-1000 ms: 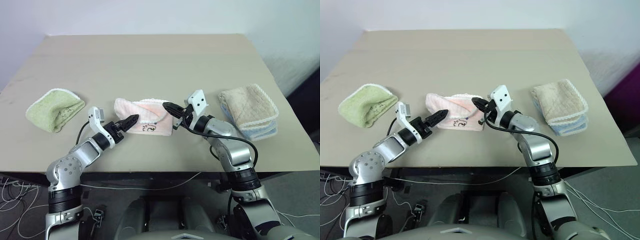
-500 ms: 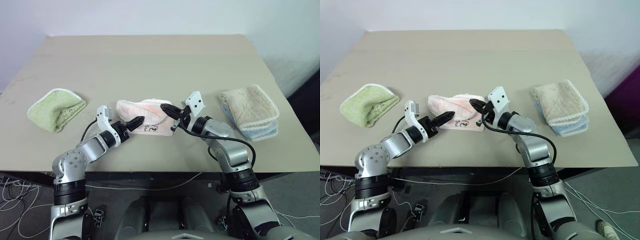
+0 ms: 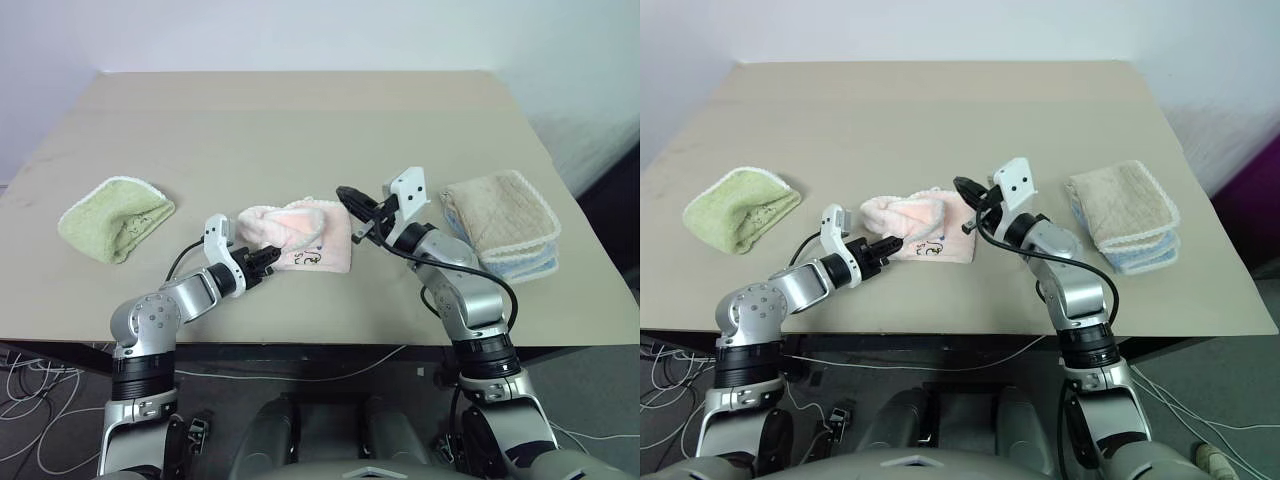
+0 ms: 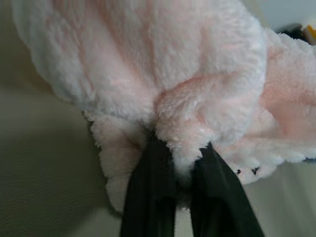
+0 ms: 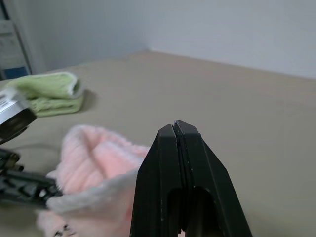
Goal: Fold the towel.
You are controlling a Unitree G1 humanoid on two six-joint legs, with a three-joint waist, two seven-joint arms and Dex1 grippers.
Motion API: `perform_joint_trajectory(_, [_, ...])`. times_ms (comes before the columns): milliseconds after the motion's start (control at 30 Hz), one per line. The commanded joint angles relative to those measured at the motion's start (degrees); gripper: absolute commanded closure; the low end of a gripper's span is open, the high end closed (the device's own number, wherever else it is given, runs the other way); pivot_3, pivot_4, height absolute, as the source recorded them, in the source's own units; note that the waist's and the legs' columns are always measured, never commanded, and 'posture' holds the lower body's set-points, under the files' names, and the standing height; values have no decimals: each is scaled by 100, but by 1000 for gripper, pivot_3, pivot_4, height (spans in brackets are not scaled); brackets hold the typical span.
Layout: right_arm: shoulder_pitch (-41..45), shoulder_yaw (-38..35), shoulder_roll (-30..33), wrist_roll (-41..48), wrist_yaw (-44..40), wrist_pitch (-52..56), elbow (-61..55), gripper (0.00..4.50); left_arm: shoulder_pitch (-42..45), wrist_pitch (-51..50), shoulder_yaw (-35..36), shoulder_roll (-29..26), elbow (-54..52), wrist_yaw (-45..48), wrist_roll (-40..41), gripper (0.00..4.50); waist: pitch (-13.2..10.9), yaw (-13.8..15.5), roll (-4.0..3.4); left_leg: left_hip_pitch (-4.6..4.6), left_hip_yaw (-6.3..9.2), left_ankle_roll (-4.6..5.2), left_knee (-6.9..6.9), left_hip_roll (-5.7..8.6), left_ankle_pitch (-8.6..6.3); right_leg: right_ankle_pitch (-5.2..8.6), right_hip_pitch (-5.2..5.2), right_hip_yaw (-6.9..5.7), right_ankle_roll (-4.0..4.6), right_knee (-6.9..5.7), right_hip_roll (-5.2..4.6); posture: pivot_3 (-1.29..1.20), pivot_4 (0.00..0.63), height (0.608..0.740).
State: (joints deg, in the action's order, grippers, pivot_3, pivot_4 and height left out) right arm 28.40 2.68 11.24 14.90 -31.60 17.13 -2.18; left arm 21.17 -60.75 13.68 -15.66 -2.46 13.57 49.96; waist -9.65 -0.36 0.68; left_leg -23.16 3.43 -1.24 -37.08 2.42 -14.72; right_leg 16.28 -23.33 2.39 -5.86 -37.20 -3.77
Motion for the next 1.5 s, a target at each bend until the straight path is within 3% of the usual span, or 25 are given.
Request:
perform_joint_trajectory(33, [103,-61,-15,91,23,-133,-286,4500,-36,-244,-275,100,72,136,-18,4493,0,0,0,0,0,0,0,0,0,0,0,0,0,0,0,0,150,740])
perform_joint_trajectory(200, [75,-62,-16,108,41,-131,-317,4500,82,-108,170,231,158,-26,80,4493,0,1,0,0,0,0,0,0,0,0,0,0,0,0,-1,0,150,740])
perform_joint_trajectory(433, [151,-124,-28,162,49,-165,-283,4500,869,464,1403,530,400,-529,674,4493,-5,-33,7,-15,2,-1,-1,-3,1,0,-17,-2,-1,-3,2,0,150,740])
perform_joint_trajectory(567, [222,-134,-39,205,51,-199,-258,4500,1328,732,1673,425,476,-656,804,4493,-5,-42,7,-17,0,-2,-1,-4,1,0,-21,-1,-1,-3,5,0,150,740])
perform_joint_trajectory(733, [298,-155,-49,221,66,-251,-192,4500,2000,1199,1963,-69,1043,-684,675,4493,-7,-44,9,-17,0,-4,0,-5,3,0,-23,-1,-1,-4,9,0,150,740])
perform_joint_trajectory(1000, [196,-149,-21,241,115,-251,-310,4500,2859,2341,2513,-1651,2230,-321,245,4493,-13,-79,16,-25,-4,-30,8,-6,18,0,-39,2,-1,-6,11,0,150,740])
perform_joint_trajectory(1133, [150,-144,-17,240,128,-254,-354,4500,2540,2660,2652,-2449,2796,-76,-155,4493,-13,-75,15,-25,-4,-29,9,-7,17,0,-41,3,-1,-7,11,0,150,740])
perform_joint_trajectory(1200, [141,-146,-16,241,130,-257,-360,4500,2209,2672,2769,-2598,2859,-78,-207,4493,-13,-79,15,-25,-5,-26,10,-6,15,0,-41,4,-1,-7,9,0,150,740])
perform_joint_trajectory(1500, [212,-82,-7,260,-25,-277,-219,4500,52,2121,3228,-1818,1374,-786,14,4493,-10,-40,27,-28,3,-9,8,-6,5,-1,-39,7,0,-8,-9,0,150,740])
